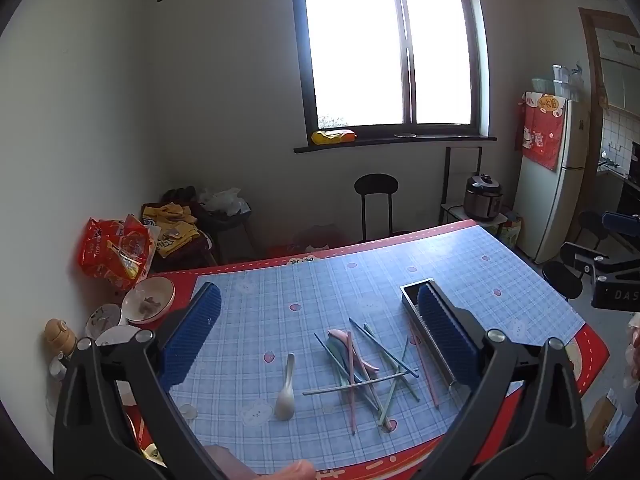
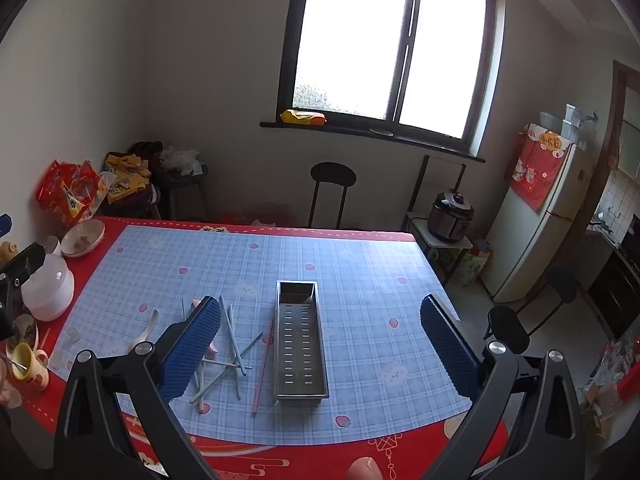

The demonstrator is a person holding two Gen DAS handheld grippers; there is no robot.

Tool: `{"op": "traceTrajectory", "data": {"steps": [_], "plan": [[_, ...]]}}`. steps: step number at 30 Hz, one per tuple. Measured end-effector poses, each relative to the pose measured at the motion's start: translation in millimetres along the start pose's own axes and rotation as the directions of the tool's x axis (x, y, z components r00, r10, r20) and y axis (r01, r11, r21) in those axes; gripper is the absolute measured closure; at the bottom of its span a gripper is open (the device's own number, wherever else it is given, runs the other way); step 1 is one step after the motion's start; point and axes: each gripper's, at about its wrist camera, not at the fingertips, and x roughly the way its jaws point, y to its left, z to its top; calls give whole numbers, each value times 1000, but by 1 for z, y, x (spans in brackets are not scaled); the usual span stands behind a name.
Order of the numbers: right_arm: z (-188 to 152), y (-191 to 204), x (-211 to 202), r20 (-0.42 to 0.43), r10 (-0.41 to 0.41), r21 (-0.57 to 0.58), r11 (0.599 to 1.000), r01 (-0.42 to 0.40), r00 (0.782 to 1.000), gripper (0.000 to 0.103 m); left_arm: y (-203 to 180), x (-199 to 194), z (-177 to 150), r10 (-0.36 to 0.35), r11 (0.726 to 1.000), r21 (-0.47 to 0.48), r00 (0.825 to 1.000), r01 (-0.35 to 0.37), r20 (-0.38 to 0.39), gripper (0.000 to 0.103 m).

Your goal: Organize utensils

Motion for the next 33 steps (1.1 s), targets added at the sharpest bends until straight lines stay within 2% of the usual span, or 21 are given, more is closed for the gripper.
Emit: {"op": "traceTrajectory", "data": {"steps": [6,33], "plan": [[0,1,0,-2,6,-5,1000,-6,1000,5,2,-1,7,4,1000,-10,1000,-4,-1,6],[0,11,4,-6,7,-14,1000,-7,1000,5,8,0,-2,1,1000,-18,1000,-1,-1,6]]}}
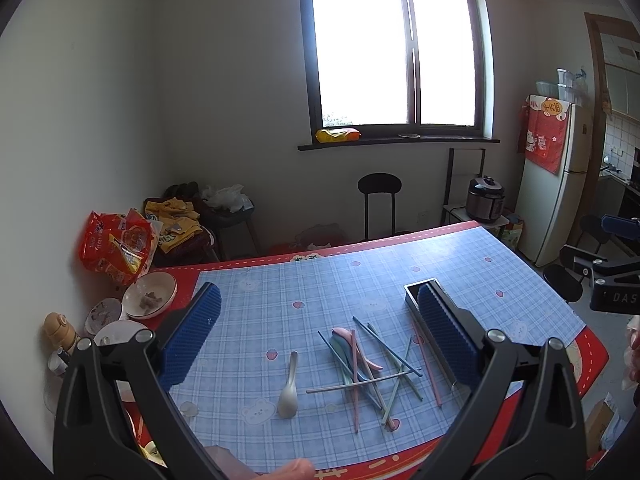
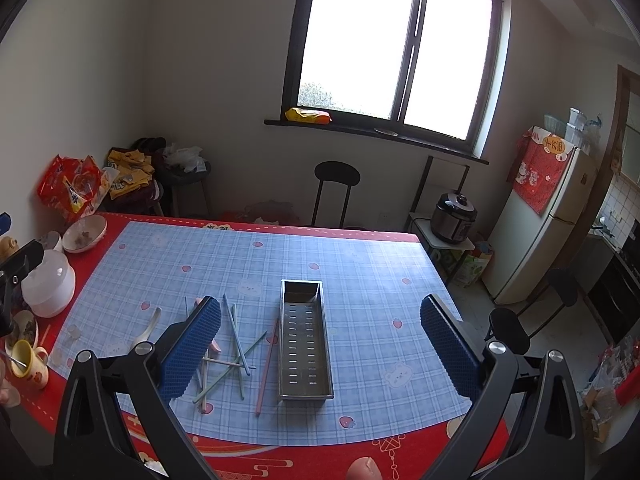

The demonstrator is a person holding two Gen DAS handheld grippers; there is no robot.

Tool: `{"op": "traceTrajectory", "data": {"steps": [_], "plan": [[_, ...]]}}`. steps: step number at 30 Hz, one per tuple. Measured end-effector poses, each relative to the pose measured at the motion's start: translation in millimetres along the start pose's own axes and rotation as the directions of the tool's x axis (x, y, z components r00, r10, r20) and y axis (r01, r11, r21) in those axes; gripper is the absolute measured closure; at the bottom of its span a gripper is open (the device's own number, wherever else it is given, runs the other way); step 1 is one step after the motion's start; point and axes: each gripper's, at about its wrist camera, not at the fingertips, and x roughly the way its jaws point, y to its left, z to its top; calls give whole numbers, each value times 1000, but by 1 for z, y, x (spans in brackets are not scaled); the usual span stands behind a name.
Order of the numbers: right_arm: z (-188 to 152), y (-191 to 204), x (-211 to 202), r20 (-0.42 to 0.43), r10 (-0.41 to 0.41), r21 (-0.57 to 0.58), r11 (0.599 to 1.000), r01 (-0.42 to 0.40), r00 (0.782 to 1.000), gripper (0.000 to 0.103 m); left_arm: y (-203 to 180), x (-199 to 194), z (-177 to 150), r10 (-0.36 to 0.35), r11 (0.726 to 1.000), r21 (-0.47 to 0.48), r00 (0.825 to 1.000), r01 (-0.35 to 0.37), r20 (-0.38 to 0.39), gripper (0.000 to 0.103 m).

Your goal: Organize utensils

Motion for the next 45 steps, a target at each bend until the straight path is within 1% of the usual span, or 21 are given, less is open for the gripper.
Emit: {"op": "traceTrajectory", "data": {"steps": [20,45], "plan": [[4,-1,0,-3,-7,-2,1000,7,1000,5,2,1,-4,-3,1000,-9,1000,3,-3,5],[1,-2,4,-8,-6,1,1000,6,1000,5,1,4,-2,-12,1000,-15,1000,12,-14,6]]}}
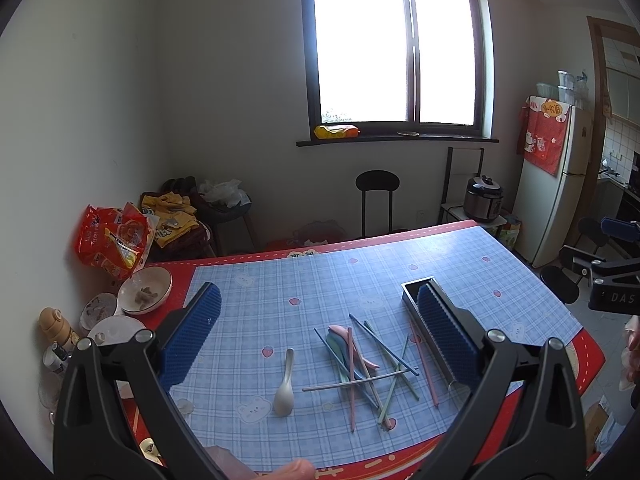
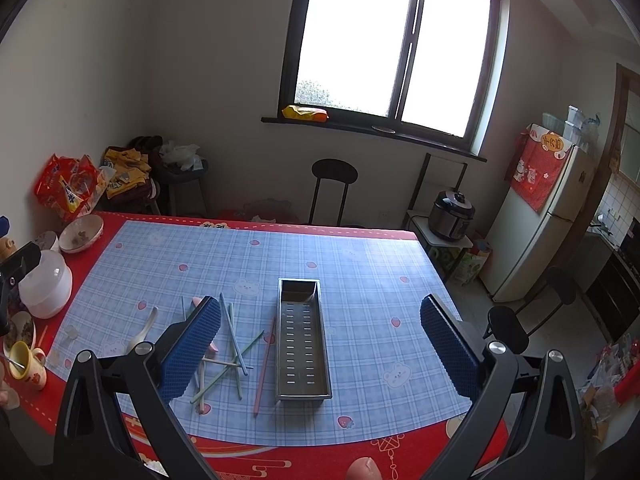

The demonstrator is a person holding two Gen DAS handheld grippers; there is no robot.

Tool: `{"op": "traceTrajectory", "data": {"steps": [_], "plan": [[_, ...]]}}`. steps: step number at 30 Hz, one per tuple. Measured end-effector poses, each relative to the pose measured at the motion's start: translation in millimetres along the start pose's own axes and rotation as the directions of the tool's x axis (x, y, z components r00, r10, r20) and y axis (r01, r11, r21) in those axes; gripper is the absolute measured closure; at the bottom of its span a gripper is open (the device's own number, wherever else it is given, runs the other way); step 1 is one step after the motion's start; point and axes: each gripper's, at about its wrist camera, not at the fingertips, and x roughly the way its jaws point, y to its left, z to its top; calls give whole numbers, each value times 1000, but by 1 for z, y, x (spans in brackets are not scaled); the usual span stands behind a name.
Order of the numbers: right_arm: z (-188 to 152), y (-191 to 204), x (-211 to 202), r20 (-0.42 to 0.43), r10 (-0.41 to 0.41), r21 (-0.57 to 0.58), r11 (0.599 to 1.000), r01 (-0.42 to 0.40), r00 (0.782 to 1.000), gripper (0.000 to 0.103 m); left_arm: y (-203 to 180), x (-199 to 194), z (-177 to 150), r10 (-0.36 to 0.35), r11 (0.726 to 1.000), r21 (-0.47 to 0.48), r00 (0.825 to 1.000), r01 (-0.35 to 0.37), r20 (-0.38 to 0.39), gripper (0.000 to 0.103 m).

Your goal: Organize utensils

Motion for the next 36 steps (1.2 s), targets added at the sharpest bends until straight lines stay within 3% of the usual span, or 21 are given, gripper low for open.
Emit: {"op": "traceTrajectory", "data": {"steps": [6,12,16,21,25,30,34,36], "plan": [[-6,0,5,-5,39,19,999,-39,999,5,-2,1,-2,2,1000,-2,1000,-2,-10,6],[-14,-8,26,-24,141,57,989,-140,990,5,-3,15,-6,-34,998,-51,998,31,-47,6],[-25,-14,53,-54,227,82,971,-223,972,5,-1,28,-15,-50,995,-94,998,45,-49,6],[-38,-14,95,-119,313,64,950,-307,942,5,-7,48,-36,15,996,-91,997,-22,-79,6],[-53,-8,128,-194,386,23,921,-389,902,5,-9,71,-61,83,990,-102,981,-102,-175,6],[-69,7,158,-246,419,-32,898,-439,874,5,-1,88,-94,127,970,-171,962,-171,-241,5],[-82,24,177,-286,445,-40,879,-474,849,5,14,100,-118,109,969,-183,951,-166,-289,6],[-87,34,184,-294,438,-48,881,-471,849,5,23,109,-127,102,971,-178,946,-163,-309,6]]}}
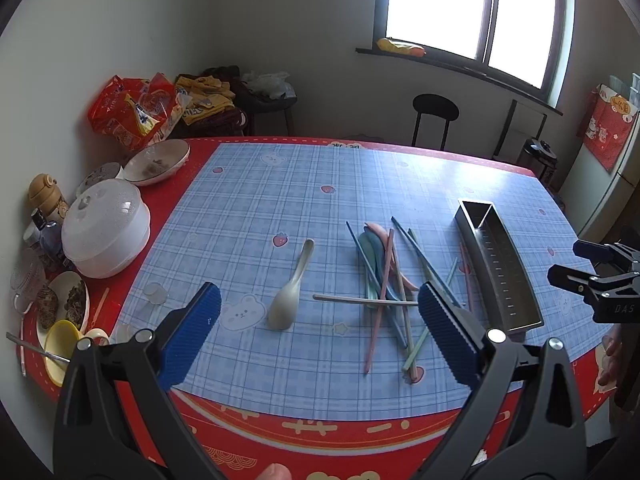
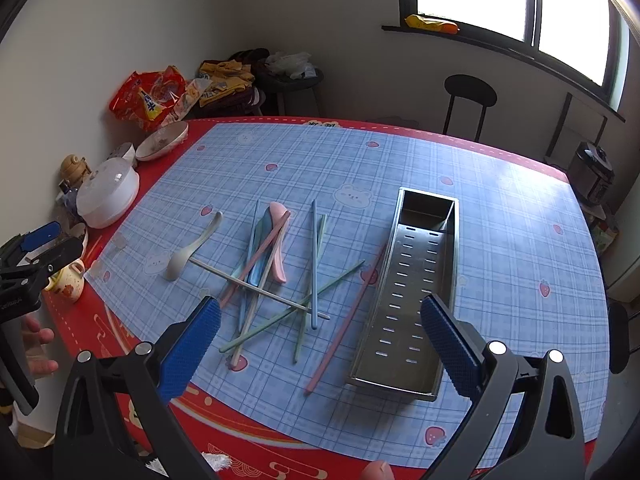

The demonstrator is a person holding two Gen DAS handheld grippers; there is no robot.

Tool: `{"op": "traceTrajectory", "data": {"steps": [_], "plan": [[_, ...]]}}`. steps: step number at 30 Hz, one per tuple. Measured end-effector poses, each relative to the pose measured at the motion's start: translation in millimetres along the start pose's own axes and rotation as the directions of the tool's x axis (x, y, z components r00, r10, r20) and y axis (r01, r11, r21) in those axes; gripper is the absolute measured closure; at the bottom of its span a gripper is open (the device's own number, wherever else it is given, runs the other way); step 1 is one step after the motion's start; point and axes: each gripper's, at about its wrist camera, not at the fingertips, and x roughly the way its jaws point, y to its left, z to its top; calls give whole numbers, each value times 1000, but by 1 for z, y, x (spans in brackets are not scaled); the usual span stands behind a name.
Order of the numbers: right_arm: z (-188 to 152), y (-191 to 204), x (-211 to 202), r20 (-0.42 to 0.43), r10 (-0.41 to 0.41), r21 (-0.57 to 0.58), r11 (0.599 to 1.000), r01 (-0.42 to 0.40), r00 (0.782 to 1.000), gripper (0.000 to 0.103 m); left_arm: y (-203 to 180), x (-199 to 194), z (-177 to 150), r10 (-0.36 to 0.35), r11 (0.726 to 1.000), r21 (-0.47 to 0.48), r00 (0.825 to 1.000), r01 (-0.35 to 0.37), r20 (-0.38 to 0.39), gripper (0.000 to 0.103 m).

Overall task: Organize utensils
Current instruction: 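Move the left tool toward the white spoon on the table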

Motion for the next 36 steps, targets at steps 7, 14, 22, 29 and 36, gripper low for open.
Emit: {"op": "traceTrajectory", "data": {"steps": [7,14,22,29,36], "plan": [[-6,9,34,-15,-25,119,993,26,1000,5,33,48,-5,-75,997,4,993,76,-87,5],[-20,24,67,-128,-81,164,981,102,988,5,44,103,-12,-230,962,95,949,255,-214,5],[-37,28,91,-252,-113,287,940,186,961,5,52,154,-24,-363,919,18,864,394,-348,6],[-40,40,93,-269,-136,254,945,206,954,5,60,171,-18,-387,910,11,860,414,-331,6],[-35,48,112,-267,-31,277,955,108,963,17,67,178,-8,-325,930,69,896,361,-302,5]]}}
